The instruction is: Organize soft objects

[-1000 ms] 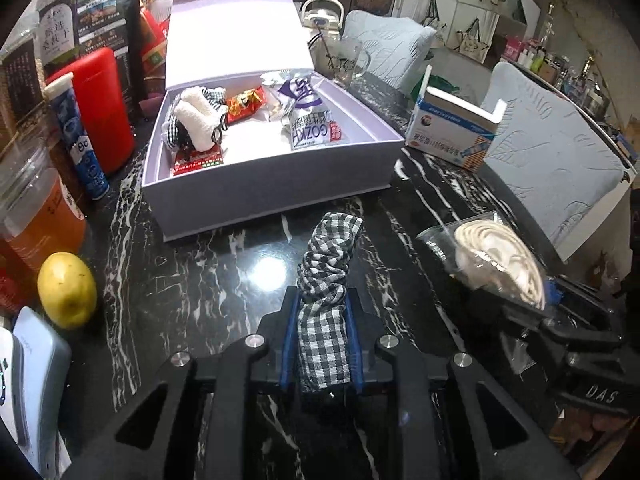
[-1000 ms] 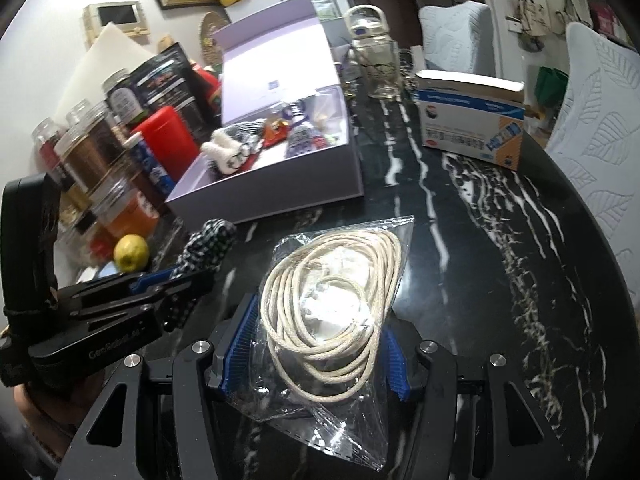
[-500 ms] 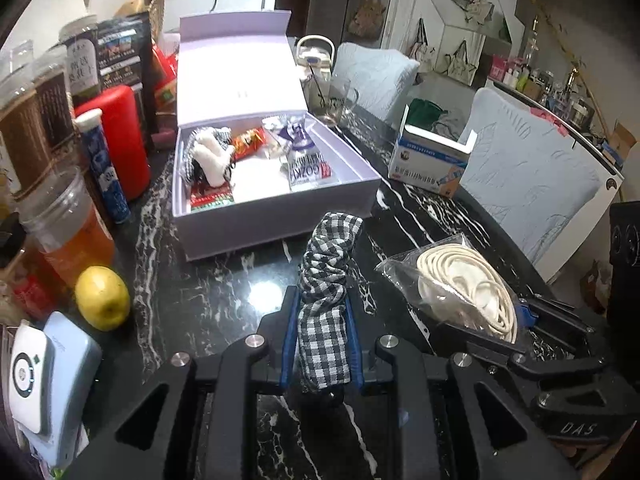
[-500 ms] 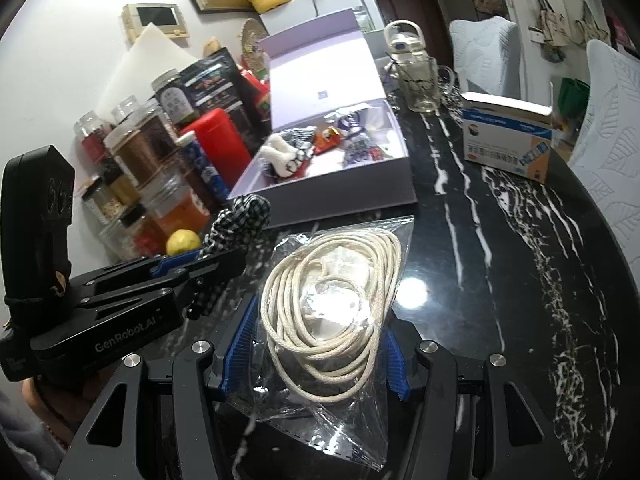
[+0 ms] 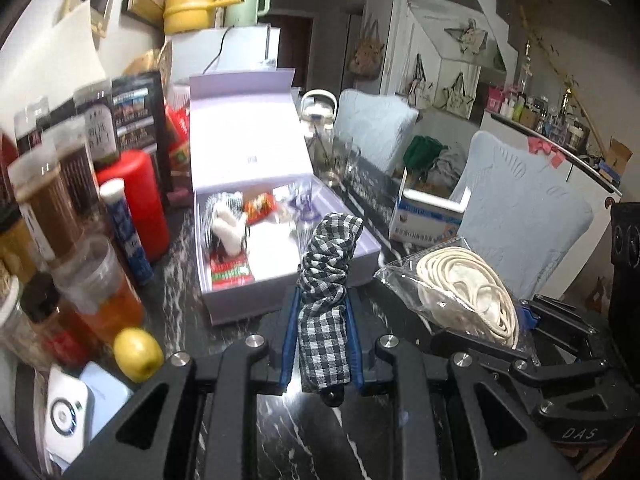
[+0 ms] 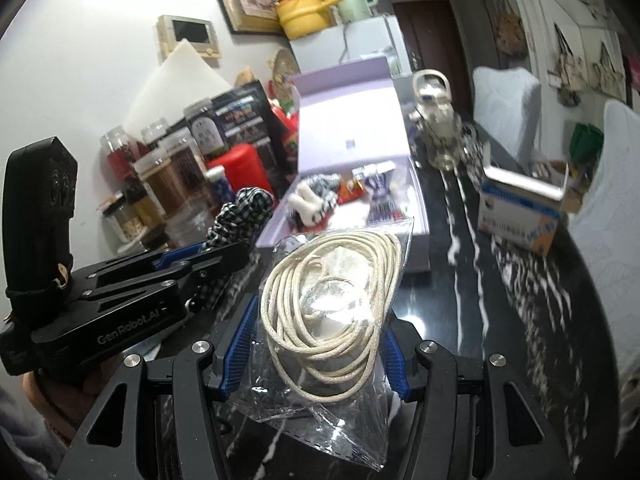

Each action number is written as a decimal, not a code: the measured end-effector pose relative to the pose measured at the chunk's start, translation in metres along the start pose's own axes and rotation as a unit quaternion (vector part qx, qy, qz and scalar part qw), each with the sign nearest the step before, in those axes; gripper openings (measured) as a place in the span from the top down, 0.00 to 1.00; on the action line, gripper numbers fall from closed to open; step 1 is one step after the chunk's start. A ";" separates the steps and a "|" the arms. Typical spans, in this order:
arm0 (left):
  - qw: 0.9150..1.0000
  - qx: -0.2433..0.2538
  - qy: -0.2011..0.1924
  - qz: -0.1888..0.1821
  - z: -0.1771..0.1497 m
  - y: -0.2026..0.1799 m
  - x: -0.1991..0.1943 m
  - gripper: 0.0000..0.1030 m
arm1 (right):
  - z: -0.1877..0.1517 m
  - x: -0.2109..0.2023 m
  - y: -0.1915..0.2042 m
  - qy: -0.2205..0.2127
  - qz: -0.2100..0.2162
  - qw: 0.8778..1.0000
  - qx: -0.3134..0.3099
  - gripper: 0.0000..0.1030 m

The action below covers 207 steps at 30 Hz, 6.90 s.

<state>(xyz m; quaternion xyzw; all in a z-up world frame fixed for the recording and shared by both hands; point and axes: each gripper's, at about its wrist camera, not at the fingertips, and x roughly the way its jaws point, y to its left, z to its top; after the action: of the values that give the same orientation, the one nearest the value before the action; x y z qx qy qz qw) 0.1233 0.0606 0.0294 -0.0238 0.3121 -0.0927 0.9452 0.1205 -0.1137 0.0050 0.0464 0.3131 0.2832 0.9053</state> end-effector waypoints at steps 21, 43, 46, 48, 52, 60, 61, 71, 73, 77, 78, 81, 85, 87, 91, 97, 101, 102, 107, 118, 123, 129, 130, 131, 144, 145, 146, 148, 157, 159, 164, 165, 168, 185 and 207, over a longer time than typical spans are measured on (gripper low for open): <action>0.993 0.041 -0.105 0.026 0.095 0.012 -0.009 0.79 | 0.094 -0.002 -0.003 -0.051 0.043 0.995 -0.068 0.46; 0.991 0.014 -0.115 0.068 0.155 0.059 0.074 0.79 | 0.177 0.089 -0.015 -0.066 0.046 0.992 -0.095 0.46; 0.992 0.003 -0.103 0.076 0.160 0.070 0.088 0.79 | 0.183 0.105 -0.022 -0.063 0.045 0.993 -0.090 0.46; 0.992 -0.005 -0.095 0.084 0.161 0.077 0.095 0.79 | 0.185 0.114 -0.026 -0.059 0.045 0.994 -0.086 0.46; 0.992 -0.013 -0.073 0.098 0.161 0.088 0.114 0.79 | 0.184 0.133 -0.035 -0.038 0.044 0.995 -0.078 0.46; 0.994 -0.014 -0.023 0.106 0.153 0.090 0.154 0.79 | 0.180 0.164 -0.057 0.010 0.024 0.998 -0.054 0.46; 0.994 -0.012 -0.015 0.106 0.151 0.089 0.160 0.79 | 0.179 0.168 -0.059 0.014 0.019 0.998 -0.052 0.46; 0.993 -0.012 0.070 0.098 0.133 0.090 0.211 0.79 | 0.173 0.199 -0.074 0.057 -0.004 0.998 -0.039 0.45; 0.992 -0.010 0.085 0.096 0.129 0.089 0.219 0.79 | 0.171 0.203 -0.078 0.064 -0.006 0.997 -0.037 0.46; 0.989 -0.009 0.111 0.101 0.122 0.088 0.235 0.79 | 0.169 0.210 -0.084 0.073 -0.015 0.997 -0.028 0.45; 0.988 -0.007 0.118 0.103 0.120 0.087 0.239 0.79 | 0.169 0.211 -0.084 0.074 -0.017 0.997 -0.027 0.45; 0.984 -0.009 0.146 0.103 0.114 0.088 0.252 0.79 | 0.167 0.216 -0.087 0.083 -0.013 0.996 -0.022 0.45; 0.983 -0.005 0.150 0.102 0.111 0.090 0.258 0.79 | 0.165 0.222 -0.089 0.090 -0.001 0.996 -0.012 0.45; 0.983 -0.007 0.153 0.106 0.111 0.093 0.261 0.79 | 0.164 0.225 -0.091 0.093 0.009 0.996 -0.006 0.45; 0.980 -0.013 0.170 0.104 0.108 0.095 0.271 0.79 | 0.158 0.236 -0.092 0.107 0.005 0.994 -0.004 0.45; 0.979 -0.001 0.173 0.106 0.109 0.094 0.277 0.79 | 0.150 0.248 -0.089 0.115 -0.027 0.993 -0.018 0.45; 0.979 0.000 0.173 0.107 0.108 0.093 0.279 0.79 | 0.145 0.256 -0.096 0.123 -0.032 0.992 -0.008 0.45; 0.979 0.001 0.173 0.107 0.109 0.093 0.279 0.79 | 0.144 0.259 -0.099 0.128 -0.028 0.991 -0.002 0.45; 0.979 0.008 0.174 0.107 0.107 0.093 0.279 0.79 | 0.139 0.269 -0.104 0.143 -0.020 0.990 0.003 0.45; 0.975 0.040 0.180 0.122 0.104 0.083 0.286 0.79 | 0.141 0.266 -0.111 0.163 -0.012 0.986 0.014 0.35; 0.974 0.045 0.182 0.130 0.104 0.076 0.290 0.79 | 0.146 0.253 -0.110 0.156 -0.023 0.987 0.004 0.28; 0.974 0.037 0.181 0.129 0.107 0.077 0.287 0.79 | 0.157 0.235 -0.109 0.132 -0.036 0.991 -0.008 0.25; 0.974 0.036 0.182 0.130 0.107 0.078 0.287 0.79 | 0.157 0.233 -0.109 0.130 -0.039 0.991 -0.010 0.25; 0.974 0.033 0.182 0.131 0.107 0.078 0.287 0.79 | 0.159 0.230 -0.110 0.127 -0.043 0.991 -0.011 0.25; 0.977 0.036 0.156 0.138 0.112 0.067 0.267 0.35 | 0.169 0.200 -0.107 0.093 -0.069 0.993 -0.027 0.25; 0.977 0.035 0.154 0.143 0.112 0.067 0.265 0.34 | 0.170 0.196 -0.106 0.089 -0.068 0.993 -0.029 0.25; 0.977 0.033 0.155 0.140 0.112 0.067 0.264 0.33 | 0.170 0.193 -0.107 0.088 -0.070 0.993 -0.030 0.25; 0.978 0.024 0.159 0.133 0.112 0.068 0.260 0.33 | 0.171 0.186 -0.108 0.085 -0.077 0.993 -0.030 0.25; 0.985 0.022 0.132 0.108 0.121 0.055 0.221 0.33 | 0.167 0.160 -0.102 0.076 -0.078 0.994 -0.030 0.25; 0.987 0.023 0.120 0.107 0.125 0.051 0.207 0.33 | 0.166 0.155 -0.099 0.072 -0.074 0.994 -0.031 0.25; 0.990 0.020 0.091 0.106 0.132 0.045 0.171 0.33 | 0.163 0.132 -0.085 0.053 -0.068 0.996 -0.038 0.25; 0.991 0.020 0.086 0.105 0.132 0.043 0.163 0.33 | 0.163 0.125 -0.080 0.048 -0.067 0.996 -0.043 0.25; 0.992 0.023 0.065 0.105 0.134 0.039 0.137 0.33 | 0.163 0.107 -0.070 0.029 -0.067 0.996 -0.052 0.25; 0.992 0.040 -0.044 0.115 0.120 0.013 0.008 0.01 | 0.145 -0.001 -0.012 -0.088 -0.050 0.992 -0.077 0.17; 0.993 0.047 -0.071 0.082 0.060 -0.003 -0.033 0.00 | 0.072 -0.043 0.007 -0.110 -0.101 0.986 -0.068 0.10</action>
<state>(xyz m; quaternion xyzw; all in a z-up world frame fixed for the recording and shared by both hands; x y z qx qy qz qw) 0.1323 0.0631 0.0973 0.0400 0.2402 -0.0271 0.9695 0.1319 -0.1249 0.0877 -0.0165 0.1946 0.2042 0.9592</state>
